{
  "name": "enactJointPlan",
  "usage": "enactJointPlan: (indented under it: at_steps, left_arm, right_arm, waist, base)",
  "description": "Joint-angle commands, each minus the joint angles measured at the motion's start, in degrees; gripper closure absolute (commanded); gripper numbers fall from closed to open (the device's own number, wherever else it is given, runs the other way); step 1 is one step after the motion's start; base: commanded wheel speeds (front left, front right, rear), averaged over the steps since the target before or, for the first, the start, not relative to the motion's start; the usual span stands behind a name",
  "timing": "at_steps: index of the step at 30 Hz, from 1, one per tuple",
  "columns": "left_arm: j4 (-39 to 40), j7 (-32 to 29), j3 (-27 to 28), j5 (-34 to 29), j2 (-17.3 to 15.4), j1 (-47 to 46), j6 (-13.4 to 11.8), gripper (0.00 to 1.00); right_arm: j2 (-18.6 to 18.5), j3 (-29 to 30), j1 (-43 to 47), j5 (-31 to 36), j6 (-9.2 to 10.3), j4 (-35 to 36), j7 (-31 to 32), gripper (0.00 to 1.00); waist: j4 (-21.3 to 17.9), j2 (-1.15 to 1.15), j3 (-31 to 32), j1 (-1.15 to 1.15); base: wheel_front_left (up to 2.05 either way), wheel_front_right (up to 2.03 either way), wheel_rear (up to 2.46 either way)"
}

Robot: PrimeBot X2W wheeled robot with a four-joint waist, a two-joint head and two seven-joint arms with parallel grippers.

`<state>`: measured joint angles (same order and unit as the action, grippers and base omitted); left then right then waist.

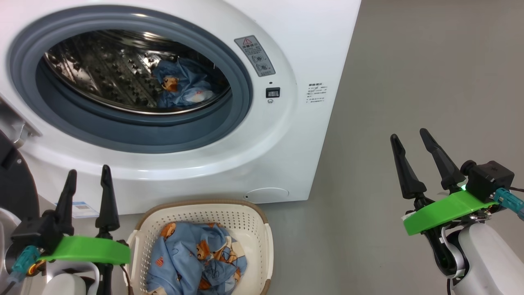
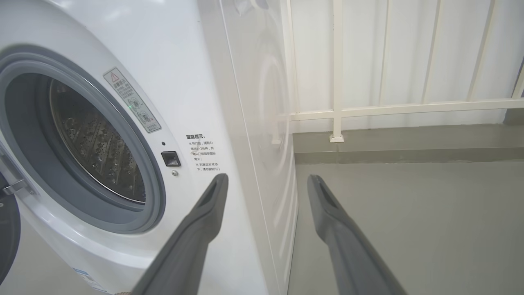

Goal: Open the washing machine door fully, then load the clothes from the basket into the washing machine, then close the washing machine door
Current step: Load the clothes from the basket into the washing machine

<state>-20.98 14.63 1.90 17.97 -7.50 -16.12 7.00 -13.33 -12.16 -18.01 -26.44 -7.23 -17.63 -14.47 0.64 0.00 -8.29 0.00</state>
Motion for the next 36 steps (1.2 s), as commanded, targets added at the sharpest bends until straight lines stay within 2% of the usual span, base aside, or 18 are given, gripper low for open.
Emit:
enactJointPlan:
  at_steps: [1, 36]
  left_arm:
    - [1.69, 0.37, 1.97, -0.81, -1.11, 0.02, -0.29, 0.0]
    - [1.21, 0.37, 2.04, -0.56, -0.1, 0.66, -0.12, 0.0]
  right_arm:
    - [-0.63, -0.88, 0.11, 1.3, -0.25, 1.06, -0.53, 0.0]
    - [-0.82, -0.24, 0.6, 0.92, -0.25, 0.62, -0.53, 0.0]
  waist:
    - [-0.07, 0.0, 0.22, 0.0]
    - [-0.27, 0.0, 0.96, 0.0]
  base:
    - [0.0, 0.0, 0.0]
    - [0.0, 0.0, 0.0]
